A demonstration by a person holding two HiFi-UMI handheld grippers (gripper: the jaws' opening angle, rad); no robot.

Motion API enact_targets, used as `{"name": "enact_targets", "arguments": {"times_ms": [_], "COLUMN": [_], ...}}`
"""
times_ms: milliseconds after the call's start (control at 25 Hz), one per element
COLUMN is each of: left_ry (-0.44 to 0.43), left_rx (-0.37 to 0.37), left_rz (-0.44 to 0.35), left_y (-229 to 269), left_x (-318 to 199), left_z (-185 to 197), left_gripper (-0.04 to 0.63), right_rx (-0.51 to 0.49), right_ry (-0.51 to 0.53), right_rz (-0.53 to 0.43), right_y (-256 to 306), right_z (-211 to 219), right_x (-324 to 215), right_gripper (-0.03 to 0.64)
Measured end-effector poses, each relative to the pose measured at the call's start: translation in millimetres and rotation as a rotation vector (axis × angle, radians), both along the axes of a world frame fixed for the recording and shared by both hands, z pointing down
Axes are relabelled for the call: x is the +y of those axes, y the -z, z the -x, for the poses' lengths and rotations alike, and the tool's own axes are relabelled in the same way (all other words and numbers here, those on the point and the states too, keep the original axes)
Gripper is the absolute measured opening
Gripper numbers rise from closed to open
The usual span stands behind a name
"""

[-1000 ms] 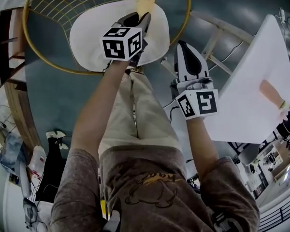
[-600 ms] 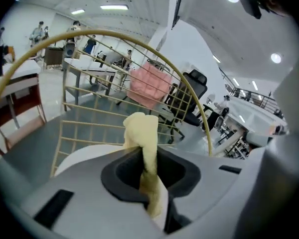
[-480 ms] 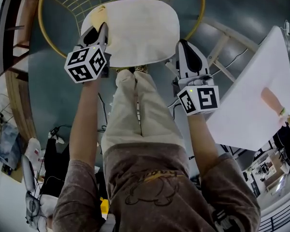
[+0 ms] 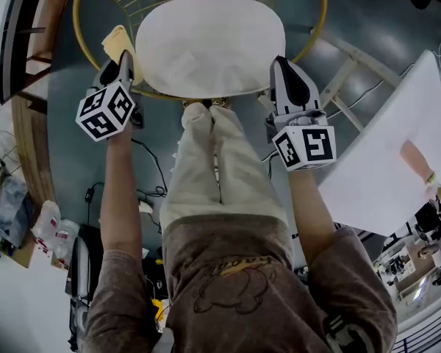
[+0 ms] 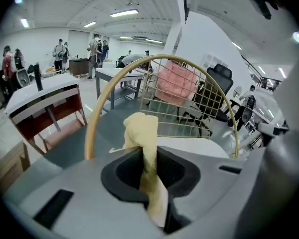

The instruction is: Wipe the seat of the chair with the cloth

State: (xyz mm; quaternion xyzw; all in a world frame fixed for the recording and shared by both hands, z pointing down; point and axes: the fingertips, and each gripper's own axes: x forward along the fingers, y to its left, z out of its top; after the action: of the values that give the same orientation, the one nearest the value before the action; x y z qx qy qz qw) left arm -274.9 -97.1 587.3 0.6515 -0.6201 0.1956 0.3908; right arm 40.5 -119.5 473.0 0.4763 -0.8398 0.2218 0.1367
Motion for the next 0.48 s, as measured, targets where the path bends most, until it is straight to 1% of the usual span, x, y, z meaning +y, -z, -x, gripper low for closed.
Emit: {"name": "enact_targets", "arguments": {"times_ms": [200, 320, 480], "left_ry": [-0.013, -0.004, -0.004], "left_rx": [-0.026, -0.009, 0.007], "left_rz": [0.059, 0.092, 0.115], "left_y": [-22.6, -37.0, -51.7], "left_x": [14.8, 19.7, 20.9], "left_z": [-2.8, -8.0, -15.5], "left_gripper": [0.057, 0.057, 0.057], "right_rx": [0.003, 0.004, 0.006], "right_ry": [0.004, 0.011, 0.017], "right_rz": [0.010, 0.015, 0.020], "right_y": [-1.5, -3.5, -6.2], "right_z": [0.6, 2.7, 3.5], "right_x": [2.4, 5.3, 5.8], "right_gripper": [0.026, 0.026, 0.026]}}
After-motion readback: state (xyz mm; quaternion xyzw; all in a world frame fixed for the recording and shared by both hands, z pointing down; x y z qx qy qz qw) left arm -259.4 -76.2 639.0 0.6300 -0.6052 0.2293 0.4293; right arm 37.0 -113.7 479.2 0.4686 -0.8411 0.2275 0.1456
